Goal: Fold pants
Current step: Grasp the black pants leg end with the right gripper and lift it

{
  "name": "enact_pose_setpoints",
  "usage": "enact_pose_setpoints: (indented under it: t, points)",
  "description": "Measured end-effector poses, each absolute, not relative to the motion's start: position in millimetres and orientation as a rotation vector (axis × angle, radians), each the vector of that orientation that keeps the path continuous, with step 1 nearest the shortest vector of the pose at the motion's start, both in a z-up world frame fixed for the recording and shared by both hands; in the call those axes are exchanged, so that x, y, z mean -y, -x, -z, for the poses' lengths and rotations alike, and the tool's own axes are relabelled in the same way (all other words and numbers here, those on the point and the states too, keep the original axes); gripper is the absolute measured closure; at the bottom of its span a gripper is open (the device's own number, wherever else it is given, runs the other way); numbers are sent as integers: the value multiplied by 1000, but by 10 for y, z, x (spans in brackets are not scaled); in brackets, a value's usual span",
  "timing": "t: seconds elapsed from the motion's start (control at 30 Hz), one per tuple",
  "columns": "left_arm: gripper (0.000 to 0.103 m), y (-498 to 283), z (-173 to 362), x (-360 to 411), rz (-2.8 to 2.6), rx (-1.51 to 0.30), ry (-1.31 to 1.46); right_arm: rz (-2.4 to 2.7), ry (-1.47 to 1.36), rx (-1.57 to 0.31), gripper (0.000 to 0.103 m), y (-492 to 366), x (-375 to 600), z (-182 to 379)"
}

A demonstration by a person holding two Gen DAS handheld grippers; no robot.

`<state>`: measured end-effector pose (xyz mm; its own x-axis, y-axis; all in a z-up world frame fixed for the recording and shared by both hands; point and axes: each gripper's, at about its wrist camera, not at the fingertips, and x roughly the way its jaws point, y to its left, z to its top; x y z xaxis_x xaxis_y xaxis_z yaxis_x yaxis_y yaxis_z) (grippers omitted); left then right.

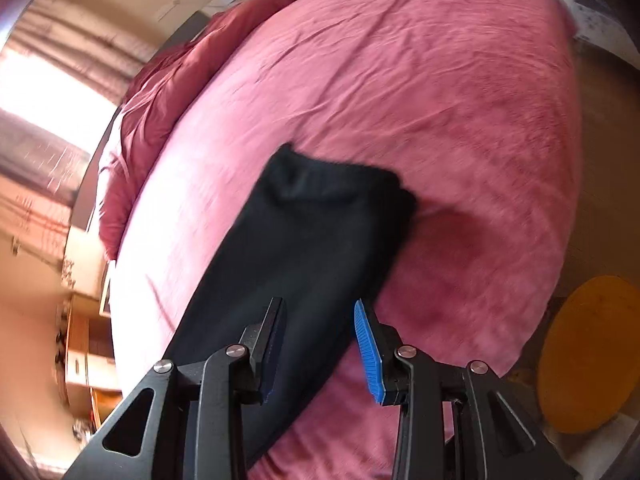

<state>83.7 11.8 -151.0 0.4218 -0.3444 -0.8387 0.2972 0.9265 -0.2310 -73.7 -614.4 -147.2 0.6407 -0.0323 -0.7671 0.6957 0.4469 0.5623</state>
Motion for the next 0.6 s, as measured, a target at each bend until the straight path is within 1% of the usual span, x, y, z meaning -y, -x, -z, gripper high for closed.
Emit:
enact_pose_setpoints:
  t: [0.1,0.17,0.2,0.27,0.33,0.37,0.47,0.6]
  points:
    - [79,-849,1576,-49,402,-1082,34,554,-1034,-785,66,727,6343,1540]
    - [79,-856,1610,-6,404,-1092,24,561,-1043,-786,77,711,6432,1579]
    - [79,-855,1620,13,406,-1094,17,563,-1035,-795,78,658,6437,1586]
    - [79,-858,1630,56,412,-1092,6,555,-1035,-807,90,623,6453,1609]
    - [79,-896,1649,98,418,-1090,-2,547,-991,-799,92,620,6401,1536]
    - [79,-897,1655,112,418,-1089,-5,548,-965,-794,95,598,6360,1528]
    - [79,-900,1708,149,412,-1097,-18,585,-940,-862,97,604,6343,1661]
    - [79,-902,1780,220,384,-1106,-44,578,-916,-867,94,576,6306,1662]
